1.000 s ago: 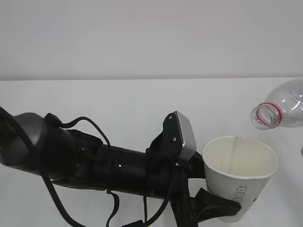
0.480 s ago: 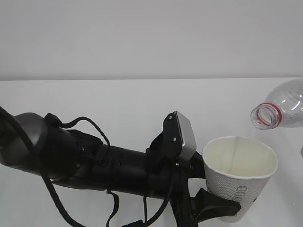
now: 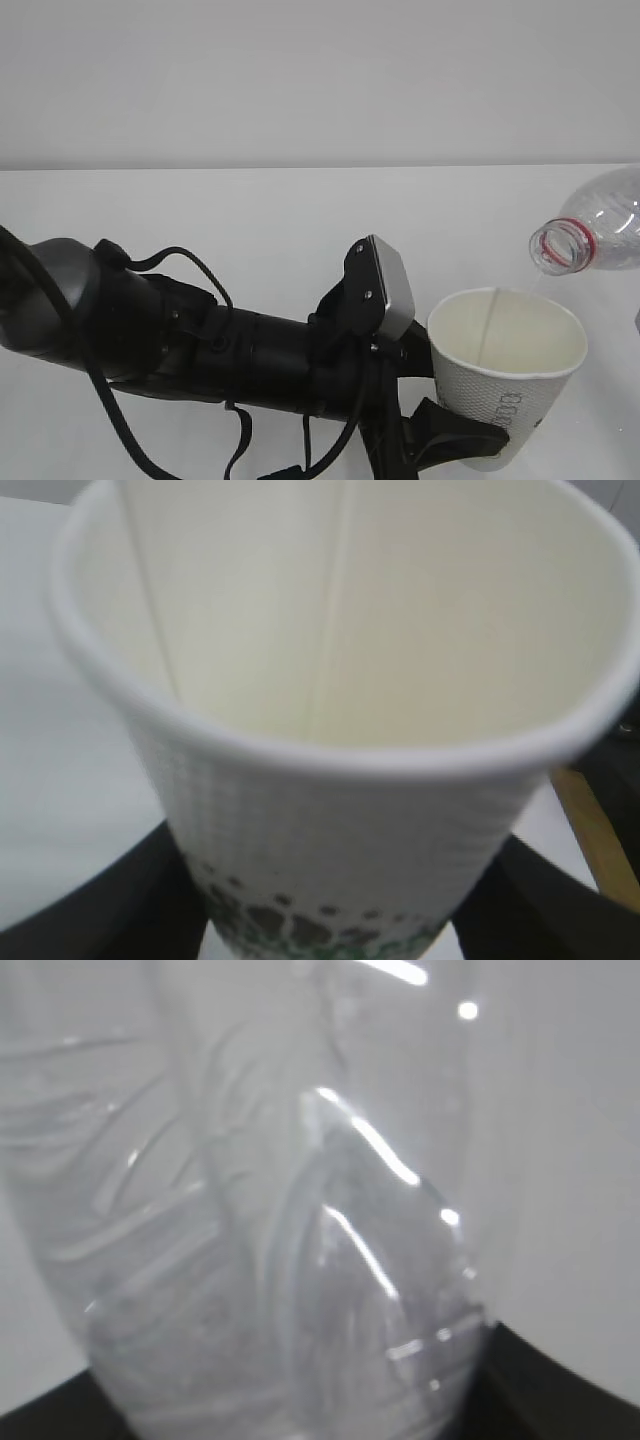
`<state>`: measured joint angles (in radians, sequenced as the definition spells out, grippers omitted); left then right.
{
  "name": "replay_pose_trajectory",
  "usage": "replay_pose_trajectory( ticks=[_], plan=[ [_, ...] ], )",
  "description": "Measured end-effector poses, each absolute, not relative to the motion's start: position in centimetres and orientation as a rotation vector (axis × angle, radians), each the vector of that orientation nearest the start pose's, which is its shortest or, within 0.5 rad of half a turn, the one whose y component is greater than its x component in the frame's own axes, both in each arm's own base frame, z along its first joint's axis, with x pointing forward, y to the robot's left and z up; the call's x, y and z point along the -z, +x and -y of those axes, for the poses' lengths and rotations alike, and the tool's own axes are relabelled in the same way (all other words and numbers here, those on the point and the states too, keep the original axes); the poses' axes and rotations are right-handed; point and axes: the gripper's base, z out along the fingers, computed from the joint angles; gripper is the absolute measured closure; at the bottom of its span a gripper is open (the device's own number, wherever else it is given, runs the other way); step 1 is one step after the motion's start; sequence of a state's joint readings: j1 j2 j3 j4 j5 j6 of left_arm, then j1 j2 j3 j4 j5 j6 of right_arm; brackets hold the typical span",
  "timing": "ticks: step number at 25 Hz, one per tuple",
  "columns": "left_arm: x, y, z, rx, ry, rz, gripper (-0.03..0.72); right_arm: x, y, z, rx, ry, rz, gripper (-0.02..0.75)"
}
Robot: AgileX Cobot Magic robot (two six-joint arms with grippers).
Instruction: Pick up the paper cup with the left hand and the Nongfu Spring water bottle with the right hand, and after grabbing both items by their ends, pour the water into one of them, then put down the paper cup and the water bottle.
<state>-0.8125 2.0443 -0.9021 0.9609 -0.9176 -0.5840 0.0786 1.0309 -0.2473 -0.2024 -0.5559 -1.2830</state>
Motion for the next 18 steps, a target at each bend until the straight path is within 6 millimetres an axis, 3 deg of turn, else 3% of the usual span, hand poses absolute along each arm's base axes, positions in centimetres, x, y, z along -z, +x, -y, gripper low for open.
replay_pose_trajectory(
  ticks=[18],
  plan=[
    [-12.17, 21.09, 30.88, 1.133, 1.339, -1.559, 0.190, -22.77, 18.26, -2.41, 0.921, -1.319, -1.238, 0.316]
  ],
)
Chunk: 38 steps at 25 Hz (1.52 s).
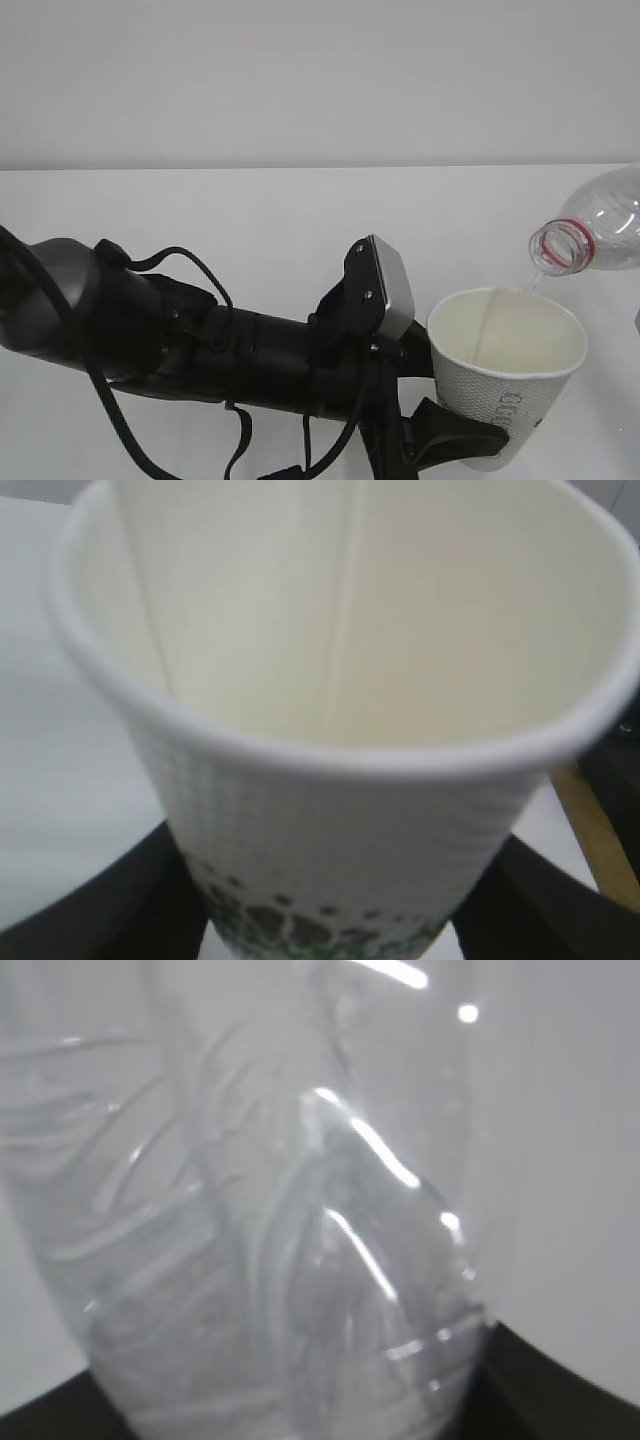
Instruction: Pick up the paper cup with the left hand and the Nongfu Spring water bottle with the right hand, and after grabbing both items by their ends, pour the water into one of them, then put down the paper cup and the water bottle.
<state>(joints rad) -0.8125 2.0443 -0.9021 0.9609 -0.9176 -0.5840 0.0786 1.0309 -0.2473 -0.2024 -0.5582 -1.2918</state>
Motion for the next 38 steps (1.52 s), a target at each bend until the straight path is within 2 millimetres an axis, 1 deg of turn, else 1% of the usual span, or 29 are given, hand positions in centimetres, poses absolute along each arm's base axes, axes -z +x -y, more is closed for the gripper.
replay_pose_trajectory(
  ticks=[38],
  plan=[
    [-12.17, 21.09, 30.88, 1.133, 1.339, -1.559, 0.190, -22.81, 18.26, -2.42, 0.924, -1.319, -1.233, 0.316]
  ],
)
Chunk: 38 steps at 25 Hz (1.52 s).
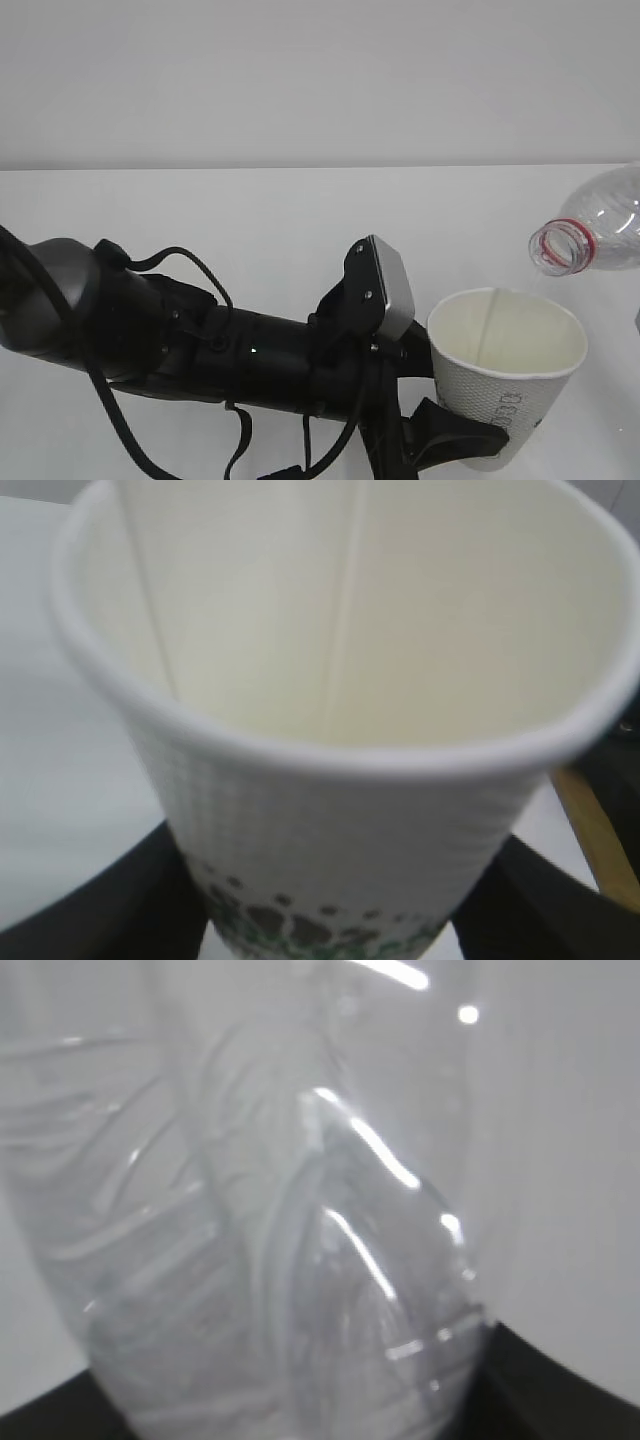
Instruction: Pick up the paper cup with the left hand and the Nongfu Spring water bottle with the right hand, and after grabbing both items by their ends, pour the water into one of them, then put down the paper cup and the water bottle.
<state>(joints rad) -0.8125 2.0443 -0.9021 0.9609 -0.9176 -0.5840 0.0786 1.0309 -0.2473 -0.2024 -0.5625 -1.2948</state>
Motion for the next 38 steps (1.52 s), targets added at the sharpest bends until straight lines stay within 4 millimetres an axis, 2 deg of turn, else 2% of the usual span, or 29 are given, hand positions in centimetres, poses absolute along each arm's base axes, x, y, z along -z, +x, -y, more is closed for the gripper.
replay_pose_trajectory(
  ticks=[23, 24, 26, 33, 38],
  plan=[
    [-12.17, 21.09, 30.88, 1.133, 1.339, -1.559, 0.190, -22.81, 18.26, -2.42, 0.937, -1.331, -1.223, 0.316],
    [-12.17, 21.09, 30.88, 1.133, 1.339, -1.559, 0.168, -22.81, 18.26, -2.42, 0.937, -1.331, -1.223, 0.316],
    [-12.17, 21.09, 30.88, 1.133, 1.339, -1.559, 0.188, -22.81, 18.26, -2.42, 0.937, -1.331, -1.223, 0.316],
    [-12.17, 21.09, 30.88, 1.133, 1.339, -1.559, 0.174, -22.81, 18.26, -2.42, 0.938, -1.333, -1.221, 0.316],
    [-12.17, 21.09, 30.88, 1.133, 1.339, -1.559, 0.190, -22.81, 18.26, -2.42, 0.938, -1.333, -1.221, 0.316]
  ],
)
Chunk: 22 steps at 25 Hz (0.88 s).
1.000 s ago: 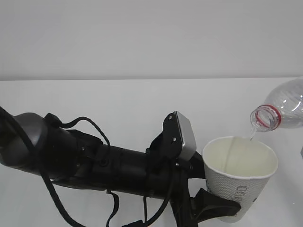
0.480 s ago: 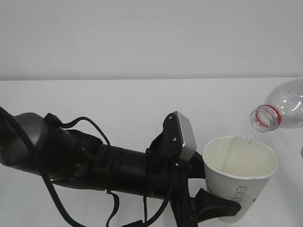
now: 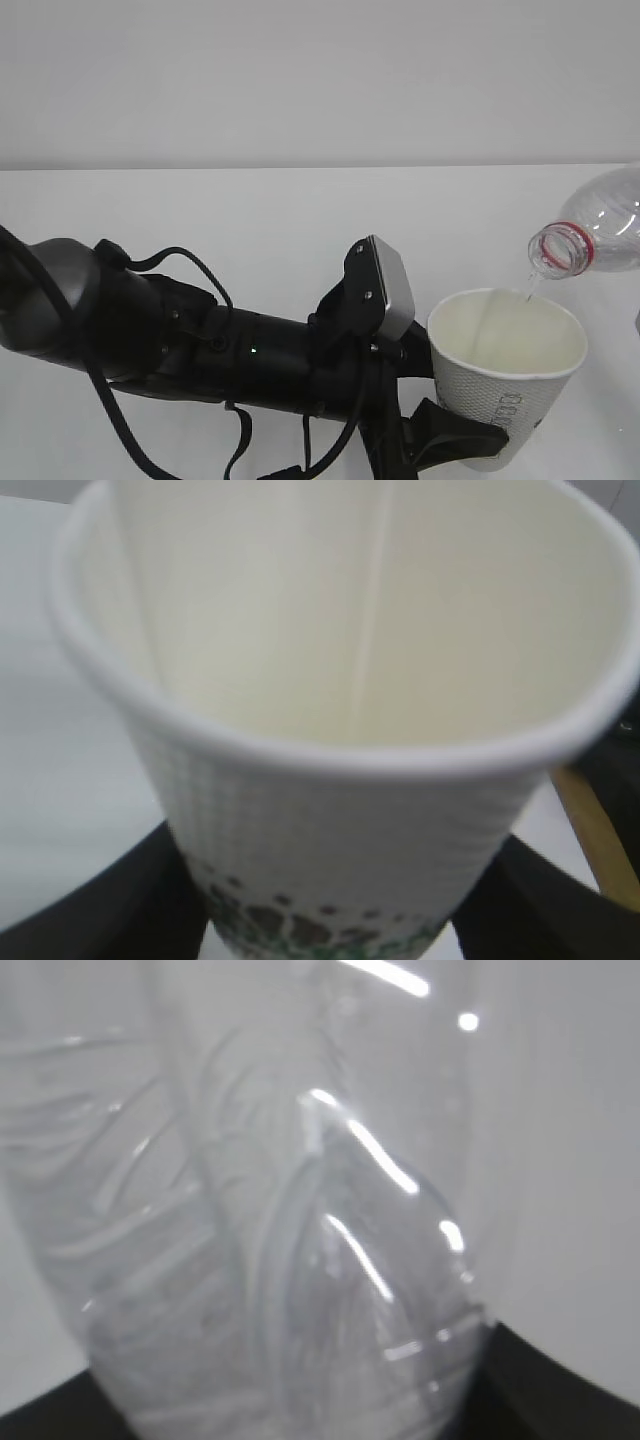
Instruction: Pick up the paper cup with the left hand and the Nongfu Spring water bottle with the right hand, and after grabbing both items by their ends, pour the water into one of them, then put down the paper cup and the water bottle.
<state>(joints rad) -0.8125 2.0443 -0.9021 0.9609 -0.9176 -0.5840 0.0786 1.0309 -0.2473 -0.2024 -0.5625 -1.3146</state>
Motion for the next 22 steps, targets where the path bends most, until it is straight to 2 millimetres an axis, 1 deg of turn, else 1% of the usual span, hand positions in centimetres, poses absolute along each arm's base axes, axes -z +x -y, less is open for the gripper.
replay_pose_trajectory(
  ticks=[22],
  plan=[
    [-12.17, 21.09, 30.88, 1.133, 1.339, -1.559, 0.190, -22.81, 18.26, -2.42, 0.940, -1.334, -1.220, 0.316]
  ],
)
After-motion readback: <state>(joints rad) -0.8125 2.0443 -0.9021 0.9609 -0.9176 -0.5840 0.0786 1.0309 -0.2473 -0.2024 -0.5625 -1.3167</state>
